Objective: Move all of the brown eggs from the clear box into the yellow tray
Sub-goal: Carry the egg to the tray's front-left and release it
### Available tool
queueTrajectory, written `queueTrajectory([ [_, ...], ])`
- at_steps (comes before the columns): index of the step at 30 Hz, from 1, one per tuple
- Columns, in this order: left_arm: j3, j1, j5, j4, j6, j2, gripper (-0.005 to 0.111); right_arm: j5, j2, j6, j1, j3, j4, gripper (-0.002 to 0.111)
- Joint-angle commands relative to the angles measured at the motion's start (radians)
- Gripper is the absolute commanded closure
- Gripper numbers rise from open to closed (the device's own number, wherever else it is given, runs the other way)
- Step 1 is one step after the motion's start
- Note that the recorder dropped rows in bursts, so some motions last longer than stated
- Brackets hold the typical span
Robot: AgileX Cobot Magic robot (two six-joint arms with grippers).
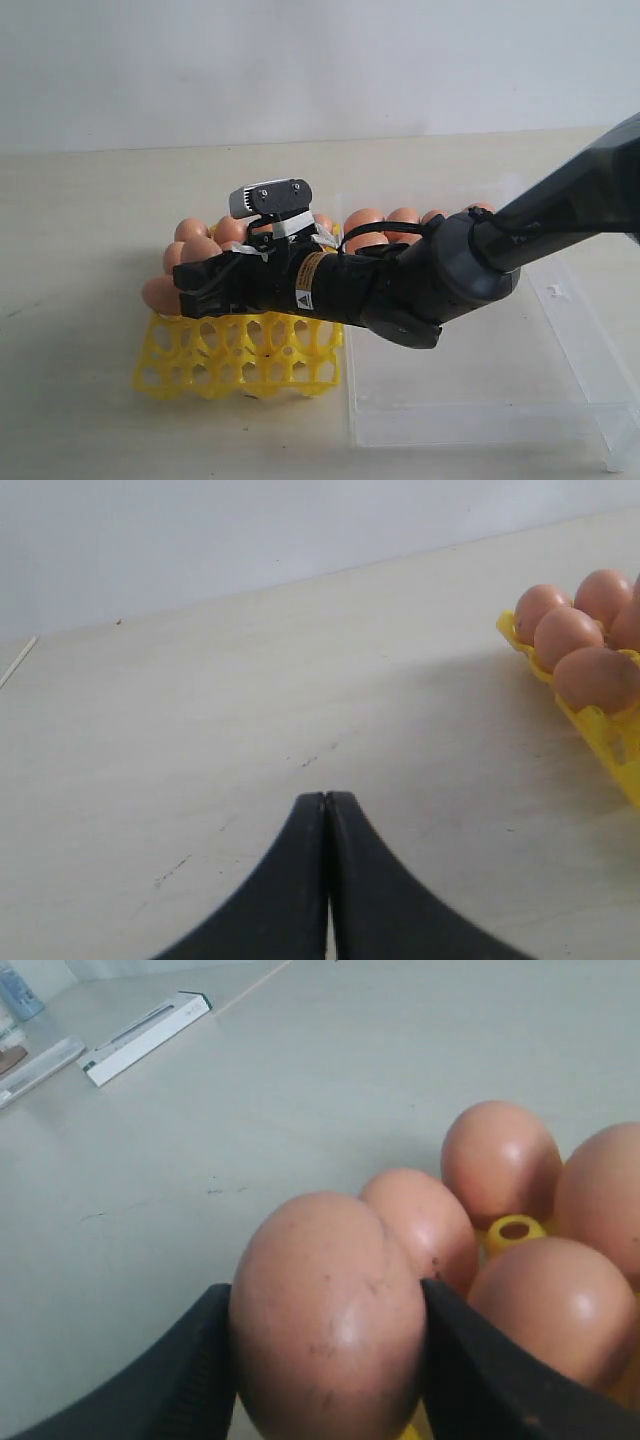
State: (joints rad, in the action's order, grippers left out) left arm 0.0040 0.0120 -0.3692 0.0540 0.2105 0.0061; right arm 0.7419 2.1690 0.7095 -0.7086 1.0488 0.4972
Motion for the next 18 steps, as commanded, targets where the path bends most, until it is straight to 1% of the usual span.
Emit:
queueTrajectory([
  [1, -0.004, 0.002, 0.009, 0.008, -0.005, -0.006, 0.107, -0.007, 0.001, 0.029, -0.001, 0.005, 0.008, 0.073],
  [5, -0.004, 0.002, 0.009, 0.008, -0.005, -0.006, 0.107, -0.012, -0.001, 0.052, -0.001, 0.005, 0.01, 0.06],
  [10, -0.004, 0.002, 0.009, 0.008, -0.005, -0.006, 0.107, -0.009, -0.003, 0.052, -0.001, 0.005, 0.009, 0.048],
  [13, -0.004, 0.002, 0.009, 0.008, -0.005, -0.006, 0.107, -0.009, -0.005, 0.052, -0.001, 0.005, 0.007, 0.046],
  [18, -0.004, 0.002, 0.009, 0.008, -0.005, -0.006, 0.107, -0.013, -0.046, 0.052, -0.001, 0.005, -0.008, 0.046],
])
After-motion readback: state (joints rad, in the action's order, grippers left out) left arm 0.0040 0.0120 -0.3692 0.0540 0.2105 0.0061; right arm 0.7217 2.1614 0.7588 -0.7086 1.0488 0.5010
